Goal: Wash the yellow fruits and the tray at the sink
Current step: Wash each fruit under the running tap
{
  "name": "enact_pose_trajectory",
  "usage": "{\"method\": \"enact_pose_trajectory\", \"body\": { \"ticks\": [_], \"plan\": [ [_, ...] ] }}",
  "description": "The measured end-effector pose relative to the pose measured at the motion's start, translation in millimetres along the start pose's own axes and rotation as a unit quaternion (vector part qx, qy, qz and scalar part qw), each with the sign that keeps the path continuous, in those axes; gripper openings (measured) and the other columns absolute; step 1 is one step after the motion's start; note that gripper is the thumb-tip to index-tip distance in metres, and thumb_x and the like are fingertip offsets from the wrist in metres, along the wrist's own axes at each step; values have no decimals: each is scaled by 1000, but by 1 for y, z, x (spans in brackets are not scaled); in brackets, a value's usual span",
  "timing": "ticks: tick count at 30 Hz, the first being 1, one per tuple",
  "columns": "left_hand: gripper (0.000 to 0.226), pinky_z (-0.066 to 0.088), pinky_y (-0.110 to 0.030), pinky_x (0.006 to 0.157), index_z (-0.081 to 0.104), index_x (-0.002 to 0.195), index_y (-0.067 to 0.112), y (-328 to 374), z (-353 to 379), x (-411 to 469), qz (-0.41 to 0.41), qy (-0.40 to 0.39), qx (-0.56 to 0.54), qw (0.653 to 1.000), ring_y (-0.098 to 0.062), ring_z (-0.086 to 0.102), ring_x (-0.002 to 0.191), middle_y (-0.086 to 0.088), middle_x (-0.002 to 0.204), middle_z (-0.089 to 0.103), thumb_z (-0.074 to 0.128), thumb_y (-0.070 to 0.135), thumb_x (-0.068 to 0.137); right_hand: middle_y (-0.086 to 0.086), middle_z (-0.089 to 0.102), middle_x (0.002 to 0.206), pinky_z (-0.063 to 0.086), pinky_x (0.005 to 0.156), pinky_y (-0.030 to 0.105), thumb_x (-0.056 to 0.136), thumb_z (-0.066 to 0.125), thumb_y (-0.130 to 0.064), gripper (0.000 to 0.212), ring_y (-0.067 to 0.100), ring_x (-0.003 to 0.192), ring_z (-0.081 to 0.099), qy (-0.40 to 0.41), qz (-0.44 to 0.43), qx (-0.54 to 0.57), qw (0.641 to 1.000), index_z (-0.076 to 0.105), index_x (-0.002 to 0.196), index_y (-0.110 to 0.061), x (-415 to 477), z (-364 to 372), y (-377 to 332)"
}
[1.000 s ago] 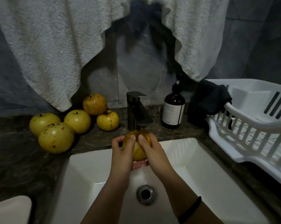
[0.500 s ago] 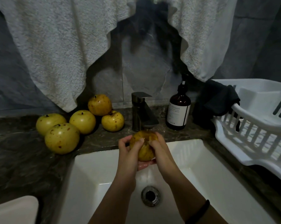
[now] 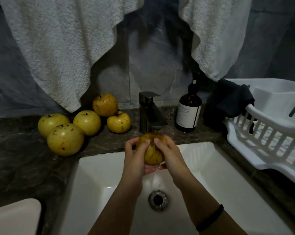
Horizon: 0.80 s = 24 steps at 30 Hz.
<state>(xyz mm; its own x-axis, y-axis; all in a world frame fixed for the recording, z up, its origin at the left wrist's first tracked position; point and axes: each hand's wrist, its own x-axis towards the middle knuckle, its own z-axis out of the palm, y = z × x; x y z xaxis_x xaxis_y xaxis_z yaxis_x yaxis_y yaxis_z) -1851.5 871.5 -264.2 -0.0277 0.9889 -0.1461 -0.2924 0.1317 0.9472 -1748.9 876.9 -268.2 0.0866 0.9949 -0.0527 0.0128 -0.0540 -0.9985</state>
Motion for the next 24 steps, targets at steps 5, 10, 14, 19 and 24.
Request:
{"method": "enact_pose_trajectory", "body": {
  "ticks": [5,10,14,19,24],
  "plan": [
    [39,59,-35,60,42,125,32,-3,0,4,-13,-21,12,1000,-30,67,92,-8,122,53,51,48,91,-5,54,129,46,99,39,94,46,-49,42,15,115,53,28,-29,-9,999,47,134,-36,3,-2,3],
    [68,54,-30,58,50,127,14,-4,-2,5,-182,-62,-29,981,-24,70,56,-17,92,71,35,68,88,-2,60,119,50,78,24,88,58,-42,33,13,105,60,35,-50,43,997,59,119,-28,-1,-2,-1],
    [80,50,-30,64,61,98,10,-5,-1,3,-226,-116,60,965,-22,68,55,-17,82,73,18,76,84,1,65,105,51,62,25,85,64,-36,21,14,90,65,43,-26,89,995,66,103,-24,-4,-7,-7],
    [67,53,-30,58,58,115,11,0,2,-1,-259,-120,-30,958,-26,68,62,-17,88,72,46,68,81,-1,63,96,48,65,26,94,55,-32,16,12,87,59,97,2,87,991,65,82,-29,-2,-3,-12],
    [57,57,-36,64,53,125,12,-5,5,-1,-241,-69,-88,964,-29,69,87,-19,108,68,52,55,88,-6,61,116,48,98,40,96,50,-39,26,12,108,56,130,-77,-94,984,62,116,-28,-1,1,3]
  ]
}}
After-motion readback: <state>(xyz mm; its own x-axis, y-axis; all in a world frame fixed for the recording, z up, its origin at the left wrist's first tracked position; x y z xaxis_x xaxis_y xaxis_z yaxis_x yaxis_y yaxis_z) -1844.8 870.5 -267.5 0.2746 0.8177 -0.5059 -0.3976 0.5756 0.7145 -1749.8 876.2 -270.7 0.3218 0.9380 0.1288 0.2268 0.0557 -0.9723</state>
